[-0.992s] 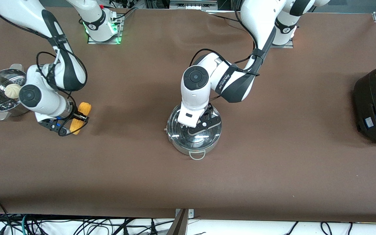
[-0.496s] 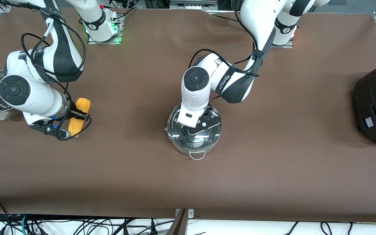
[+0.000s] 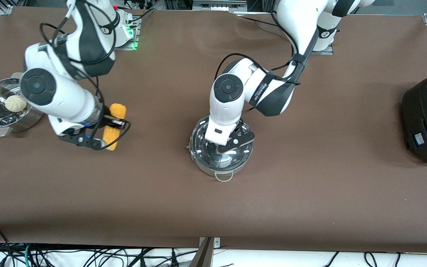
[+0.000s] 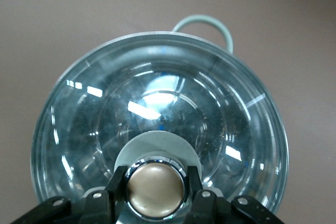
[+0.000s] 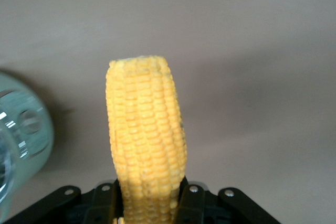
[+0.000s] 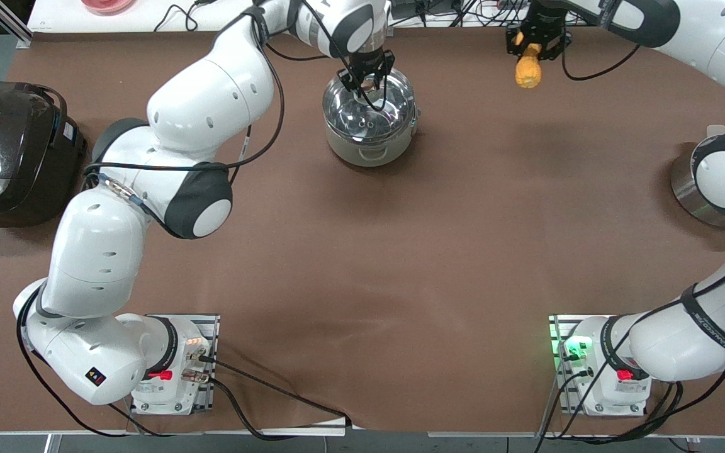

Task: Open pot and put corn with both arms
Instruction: 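Lift the lid off with the left gripper while the right gripper carries corn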

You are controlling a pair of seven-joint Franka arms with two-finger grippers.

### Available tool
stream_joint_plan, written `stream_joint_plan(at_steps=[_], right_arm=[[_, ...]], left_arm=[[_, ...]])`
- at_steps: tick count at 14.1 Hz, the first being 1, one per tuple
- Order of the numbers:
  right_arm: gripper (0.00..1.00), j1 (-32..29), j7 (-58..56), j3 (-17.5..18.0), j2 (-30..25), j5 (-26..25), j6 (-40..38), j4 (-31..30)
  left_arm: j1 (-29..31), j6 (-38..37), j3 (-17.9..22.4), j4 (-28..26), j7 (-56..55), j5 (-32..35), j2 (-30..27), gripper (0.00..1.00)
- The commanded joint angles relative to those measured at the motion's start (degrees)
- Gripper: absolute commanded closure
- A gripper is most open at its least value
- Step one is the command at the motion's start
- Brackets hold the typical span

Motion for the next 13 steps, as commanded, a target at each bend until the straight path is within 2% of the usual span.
stream_joint_plan(at_steps=[1,2,4,6,8,11,13], right_arm=[[0.87,2.98,1.07,0.89,3.15,0.71,-0.77,4.25],[0.87,3.95,1.42,1.33,3.77,0.8,-0.24,4.43],[0.88,6.93,2.12,1.68,5.35,1.15,3.43,4.52],[0.88,9.05,5.1,1.68,7.55,6.48,7.39,4.52],[0.88,9.67,5.46,1.77,10.09,12.99,11.96,4.52],[0.88,13.44,5.55,2.47,13.44,16.87,19.77,4.52],[0.88,15.81,5.11,2.47,15.72,17.67,26.27,4.52]], left_arm=[[4.02,-2.49,-1.99,-7.69,2.39,-1.42,-10.88,1.0],[6.13,-3.98,-3.13,-9.54,5.09,-1.42,-13.69,1.0],[11.13,-5.4,-3.49,-16.63,16.31,-1.42,-20.54,1.0],[17.8,-5.49,-4.02,-27.78,28.79,-2.99,-28.88,1.0],[25.01,-5.49,-5.16,-36.23,40.57,-3.01,-34.96,1.0],[32.14,-2.87,-5.08,-45.03,55.09,-2.39,-38.5,1.0],[35.05,3.88,-4.64,-53.28,60.46,-2.04,-39.82,1.0]])
